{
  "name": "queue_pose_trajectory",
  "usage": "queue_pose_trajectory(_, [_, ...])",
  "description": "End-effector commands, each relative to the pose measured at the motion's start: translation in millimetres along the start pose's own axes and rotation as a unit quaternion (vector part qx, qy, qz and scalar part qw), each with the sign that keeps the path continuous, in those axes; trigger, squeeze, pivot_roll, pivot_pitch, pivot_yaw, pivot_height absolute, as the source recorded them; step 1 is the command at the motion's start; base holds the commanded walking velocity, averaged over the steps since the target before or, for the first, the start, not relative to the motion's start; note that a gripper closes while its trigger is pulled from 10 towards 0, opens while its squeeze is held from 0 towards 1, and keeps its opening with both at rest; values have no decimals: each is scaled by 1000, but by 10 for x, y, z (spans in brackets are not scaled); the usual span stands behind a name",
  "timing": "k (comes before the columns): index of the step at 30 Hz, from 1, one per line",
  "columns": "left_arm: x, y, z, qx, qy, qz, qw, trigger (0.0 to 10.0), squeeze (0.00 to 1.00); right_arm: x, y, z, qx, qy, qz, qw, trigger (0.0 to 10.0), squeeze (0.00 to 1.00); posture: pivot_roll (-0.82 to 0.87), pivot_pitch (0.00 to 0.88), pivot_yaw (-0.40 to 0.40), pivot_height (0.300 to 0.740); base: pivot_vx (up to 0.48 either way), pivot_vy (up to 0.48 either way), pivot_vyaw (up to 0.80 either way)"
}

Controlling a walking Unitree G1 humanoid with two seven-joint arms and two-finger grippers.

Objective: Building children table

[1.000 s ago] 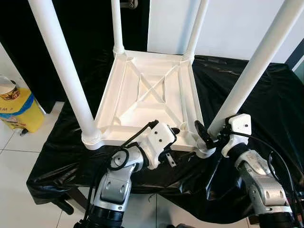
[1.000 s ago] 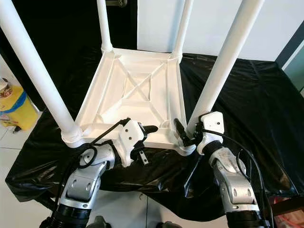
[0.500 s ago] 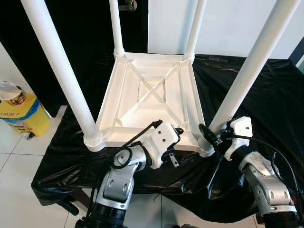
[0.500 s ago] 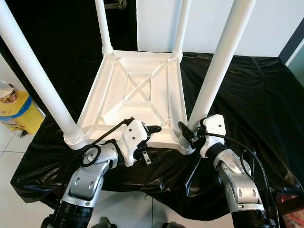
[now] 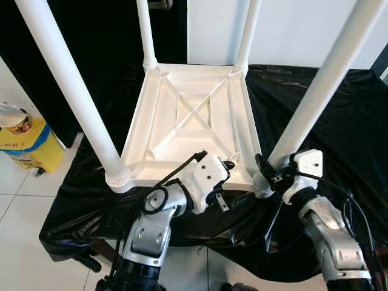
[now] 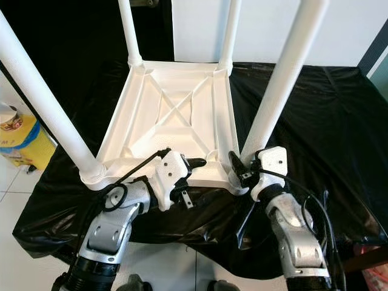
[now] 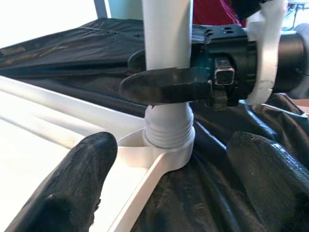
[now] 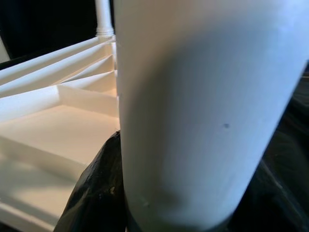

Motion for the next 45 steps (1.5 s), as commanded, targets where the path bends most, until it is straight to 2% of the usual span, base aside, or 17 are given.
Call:
queue_pose_trajectory(1, [27,-54,109,10,79,22,997,10000,0,36,41,-87,4,-42,-11,999,10000,0,-42,145,-20,740,0,0,0])
queue_pose_trajectory(11, [55,-91,196,2,78,30,997,10000,0,41,21,24,-23,-124,-40,991,10000,0,-39,129,3,740,0,0,0])
queue_pose_trajectory(19, [27,-67,240,-4,79,27,997,10000,0,1,34,51,-27,-126,-43,991,10000,0,-35,115,-5,740,0,0,0])
queue_pose_trajectory(27, [-55,-22,250,-12,74,17,997,10000,0,-39,118,-48,-7,-110,-47,993,10000,0,-40,113,-13,740,0,0,0])
queue_pose_trajectory(34, [-44,1,250,-12,66,12,998,10000,0,-49,133,-59,3,-113,-48,992,10000,0,-46,118,-12,740,0,0,0])
queue_pose_trajectory(35, [-33,-10,257,-14,66,13,998,10000,0,-52,133,-42,2,-111,-49,993,10000,1000,-47,109,-16,740,0,0,0])
queue_pose_trajectory(42, [-9,-45,299,-14,76,18,997,10000,0,-56,117,38,-3,-96,-47,994,10000,1000,-33,105,-42,740,0,0,0])
queue_pose_trajectory(43, [0,-41,326,-12,85,18,996,10000,0,-58,109,86,-6,-82,-43,996,10000,698,-23,109,-58,740,0,0,0])
queue_pose_trajectory(44, [0,-41,326,-12,85,18,996,10000,0,-58,109,86,-6,-82,-43,996,10000,698,-23,109,-58,740,0,0,0])
queue_pose_trajectory(45, [5,-32,345,-11,92,18,995,10000,0,-68,109,128,-8,-67,-39,997,10000,0,-21,110,-76,740,0,0,0])
Point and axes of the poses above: a point about 5 cm out from each wrist's last joint towards the gripper, its own x axis pointing back from the gripper into the wrist, its own y axis along the axis of the wrist's last joint, z = x × y, the point moved 3 cm from there along -x, pointing out of the wrist towards the gripper, and after that the axes turned 13 degrees about -x, right-handed, at the moved point
